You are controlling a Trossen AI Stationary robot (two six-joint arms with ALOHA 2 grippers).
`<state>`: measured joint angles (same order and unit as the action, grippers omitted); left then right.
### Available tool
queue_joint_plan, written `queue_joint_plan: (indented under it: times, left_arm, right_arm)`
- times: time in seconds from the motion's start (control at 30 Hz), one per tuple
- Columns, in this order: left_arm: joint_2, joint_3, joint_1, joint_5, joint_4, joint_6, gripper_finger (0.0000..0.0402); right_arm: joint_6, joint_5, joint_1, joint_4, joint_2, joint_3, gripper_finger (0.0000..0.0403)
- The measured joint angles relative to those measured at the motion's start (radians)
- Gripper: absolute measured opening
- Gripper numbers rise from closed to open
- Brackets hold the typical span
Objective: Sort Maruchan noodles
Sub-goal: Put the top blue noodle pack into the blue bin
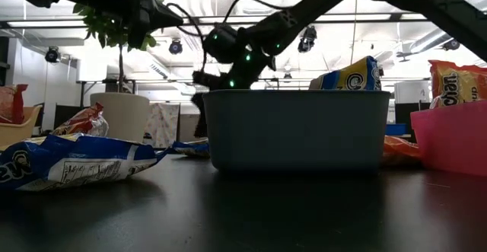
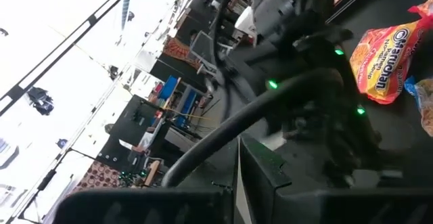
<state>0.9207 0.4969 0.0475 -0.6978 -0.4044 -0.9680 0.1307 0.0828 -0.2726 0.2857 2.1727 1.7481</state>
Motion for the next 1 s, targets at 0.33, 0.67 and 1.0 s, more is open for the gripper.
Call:
queue_joint_plan:
  times: [0.33,0.67,1.0]
  left_arm:
    - [0.0,0.0,-0.005,0.003,0.0,0.0,0.0]
    - [0.0,0.0,-0.005,0.002,0.001,0.109,0.0]
    - [0.003,-0.001,-0.005,0.002,0.006,0.342,0.0]
  right_arm:
    - [-0.009,0.127,0.006,0.031,0.015,0.0,0.0166]
    - [-0.025,0.116,0.006,0.056,0.015,-0.003,0.005]
    - [0.002,0.024,0.004,0.056,0.015,-0.004,0.0009]
